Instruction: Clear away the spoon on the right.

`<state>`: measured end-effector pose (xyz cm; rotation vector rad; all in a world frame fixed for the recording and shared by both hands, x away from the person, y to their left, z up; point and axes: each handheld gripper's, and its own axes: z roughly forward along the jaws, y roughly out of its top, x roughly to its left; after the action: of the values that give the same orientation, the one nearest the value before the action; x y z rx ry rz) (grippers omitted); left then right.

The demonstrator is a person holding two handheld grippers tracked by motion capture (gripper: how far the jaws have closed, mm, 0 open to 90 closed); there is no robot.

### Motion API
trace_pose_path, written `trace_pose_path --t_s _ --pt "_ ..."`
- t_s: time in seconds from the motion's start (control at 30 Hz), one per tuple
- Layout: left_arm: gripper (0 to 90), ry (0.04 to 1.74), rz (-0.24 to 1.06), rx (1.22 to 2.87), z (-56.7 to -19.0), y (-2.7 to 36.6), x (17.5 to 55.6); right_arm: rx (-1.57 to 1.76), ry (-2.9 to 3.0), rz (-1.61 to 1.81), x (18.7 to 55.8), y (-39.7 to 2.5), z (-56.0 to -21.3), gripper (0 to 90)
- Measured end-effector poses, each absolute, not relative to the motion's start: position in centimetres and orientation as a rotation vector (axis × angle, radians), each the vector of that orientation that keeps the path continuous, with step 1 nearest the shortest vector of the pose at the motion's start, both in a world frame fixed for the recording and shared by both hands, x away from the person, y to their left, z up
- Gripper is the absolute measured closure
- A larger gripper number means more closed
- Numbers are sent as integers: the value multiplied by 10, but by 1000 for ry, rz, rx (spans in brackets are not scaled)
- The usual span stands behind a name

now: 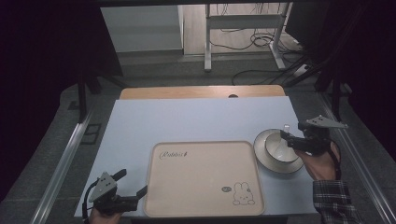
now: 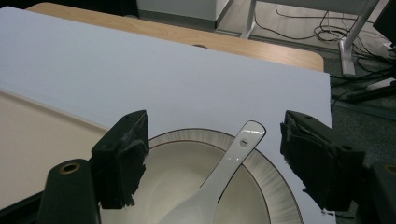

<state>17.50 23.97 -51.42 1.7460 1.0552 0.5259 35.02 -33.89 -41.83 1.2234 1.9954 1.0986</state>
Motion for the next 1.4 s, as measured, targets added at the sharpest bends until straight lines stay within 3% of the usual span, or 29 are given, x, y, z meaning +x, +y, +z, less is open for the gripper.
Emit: trace_pose_path --t_s 0.23,1.4 --pt "9 1055 526 1746 -514 240 175 1253 2004 1078 362 -338 -421 245" --pt "9 1053 525 1750 -514 240 175 1424 2017 976 398 -341 -446 489"
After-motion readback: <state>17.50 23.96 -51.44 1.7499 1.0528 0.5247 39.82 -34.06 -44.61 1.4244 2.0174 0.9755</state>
